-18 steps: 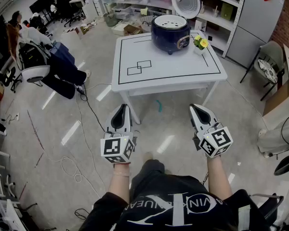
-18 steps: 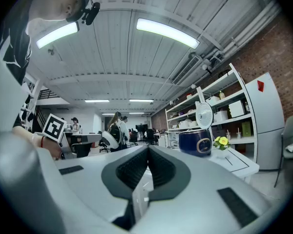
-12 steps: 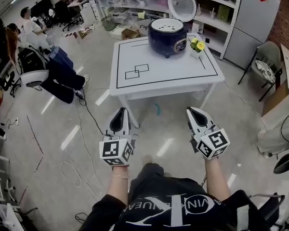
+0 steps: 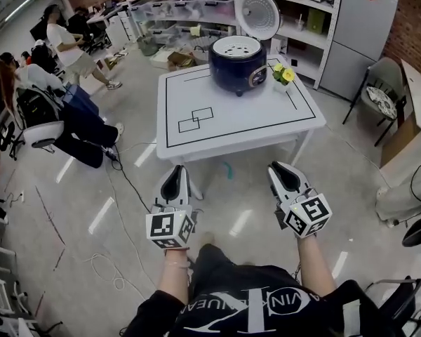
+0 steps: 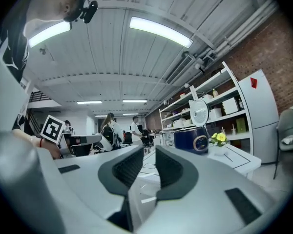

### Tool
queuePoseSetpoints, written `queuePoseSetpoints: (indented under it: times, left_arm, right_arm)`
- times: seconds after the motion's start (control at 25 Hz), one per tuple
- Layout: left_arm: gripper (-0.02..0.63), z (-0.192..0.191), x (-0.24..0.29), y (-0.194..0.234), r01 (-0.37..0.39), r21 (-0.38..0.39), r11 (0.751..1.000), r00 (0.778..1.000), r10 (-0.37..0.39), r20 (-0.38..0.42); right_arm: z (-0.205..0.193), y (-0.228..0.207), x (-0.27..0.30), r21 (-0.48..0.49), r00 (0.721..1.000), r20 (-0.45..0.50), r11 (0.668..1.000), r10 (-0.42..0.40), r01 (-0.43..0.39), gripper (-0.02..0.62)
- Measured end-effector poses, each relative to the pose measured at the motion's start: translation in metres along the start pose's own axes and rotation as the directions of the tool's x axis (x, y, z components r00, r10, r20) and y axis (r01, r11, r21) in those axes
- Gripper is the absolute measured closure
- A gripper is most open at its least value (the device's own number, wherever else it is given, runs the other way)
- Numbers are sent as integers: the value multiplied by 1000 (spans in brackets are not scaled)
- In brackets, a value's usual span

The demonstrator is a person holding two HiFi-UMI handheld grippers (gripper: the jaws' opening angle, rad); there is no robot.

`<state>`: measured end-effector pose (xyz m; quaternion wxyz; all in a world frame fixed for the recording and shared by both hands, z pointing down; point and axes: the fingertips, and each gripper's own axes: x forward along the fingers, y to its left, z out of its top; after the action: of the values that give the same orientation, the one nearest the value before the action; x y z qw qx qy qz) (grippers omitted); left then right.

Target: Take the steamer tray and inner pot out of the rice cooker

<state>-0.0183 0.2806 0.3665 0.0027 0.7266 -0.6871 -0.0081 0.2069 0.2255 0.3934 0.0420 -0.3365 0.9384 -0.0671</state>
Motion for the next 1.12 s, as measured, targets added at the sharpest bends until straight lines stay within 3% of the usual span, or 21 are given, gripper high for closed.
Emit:
queuePoseSetpoints:
  times: [0.04, 0.2, 0.28, 0.52, 1.12]
  left_arm:
    - [577, 0, 7, 7, 6, 1, 1000, 1000, -6, -1]
    - [574, -3, 42, 38, 53, 14, 998, 998, -53, -18]
    - [537, -4, 61, 52, 84, 6, 996, 996, -83, -28]
    - [497, -4, 112, 85, 157, -15, 987, 987, -158, -37]
    - [496, 2, 214, 150, 302, -26, 953, 952, -302, -39]
  right_arm:
    - [-1, -3, 9, 14, 1000, 0, 1000, -8, 8, 515]
    - [0, -15, 47, 37, 998, 11, 998, -54, 54, 454]
    - [0, -19, 65, 48, 997, 13, 996, -78, 77, 434]
    - [0, -30, 109, 63, 989, 12, 987, -151, 150, 423]
    - [-1, -49, 189, 56, 948, 16, 947, -317, 315, 423]
